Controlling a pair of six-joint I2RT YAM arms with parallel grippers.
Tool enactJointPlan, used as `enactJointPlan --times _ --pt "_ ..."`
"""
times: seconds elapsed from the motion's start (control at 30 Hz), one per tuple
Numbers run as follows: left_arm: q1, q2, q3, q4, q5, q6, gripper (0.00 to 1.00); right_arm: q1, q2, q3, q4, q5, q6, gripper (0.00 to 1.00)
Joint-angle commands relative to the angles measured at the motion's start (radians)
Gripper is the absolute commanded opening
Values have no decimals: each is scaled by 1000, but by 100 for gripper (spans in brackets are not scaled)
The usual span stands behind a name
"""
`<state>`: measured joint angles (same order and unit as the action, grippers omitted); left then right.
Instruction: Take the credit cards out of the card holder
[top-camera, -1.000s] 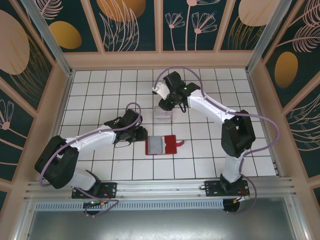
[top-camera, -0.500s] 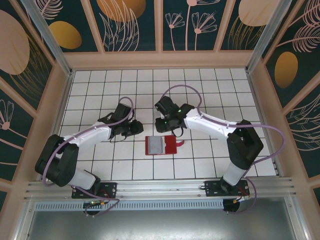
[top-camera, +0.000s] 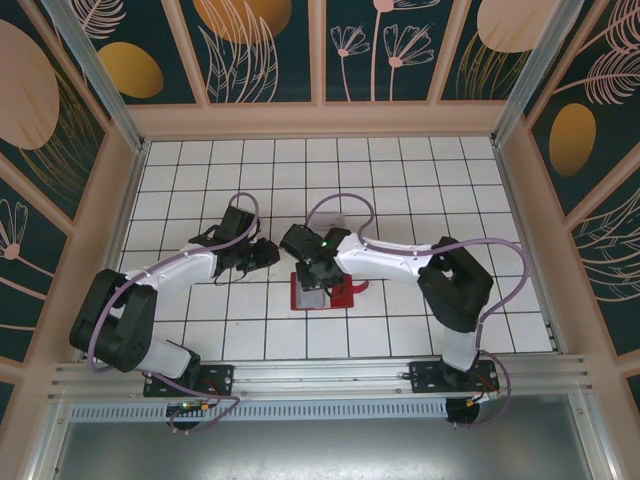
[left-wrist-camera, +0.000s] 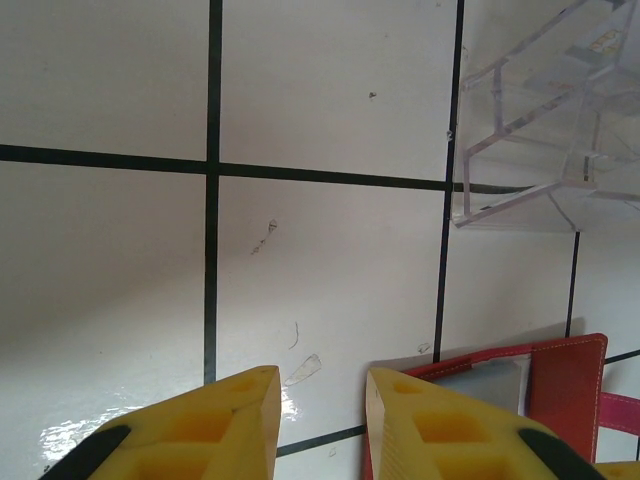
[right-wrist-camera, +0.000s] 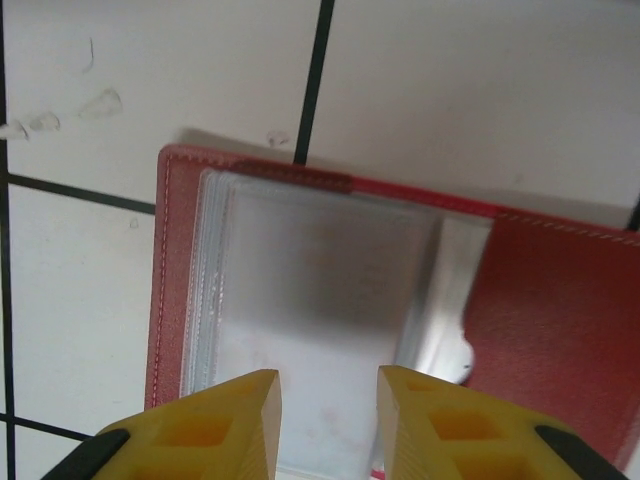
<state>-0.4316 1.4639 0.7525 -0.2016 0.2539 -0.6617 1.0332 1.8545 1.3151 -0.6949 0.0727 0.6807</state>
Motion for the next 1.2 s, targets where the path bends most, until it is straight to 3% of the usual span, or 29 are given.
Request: enactJointPlan --times 0.0,0.6,0.8,1.0,1.17 --pt "9 -23 1 -8 -6 29 30 25 37 55 -53 35 54 33" --pt "10 -60 -29 -7 -15 31 31 46 158 105 -110 35 32 44" --pt "10 -72 -36 -13 -5 33 31 47 167 102 -119 44 47 36" --pt "10 -70 -34 -13 25 22 31 47 168 102 -111 33 57 18" --pt "2 -62 -42 2 84 12 30 45 132 110 -107 46 66 14"
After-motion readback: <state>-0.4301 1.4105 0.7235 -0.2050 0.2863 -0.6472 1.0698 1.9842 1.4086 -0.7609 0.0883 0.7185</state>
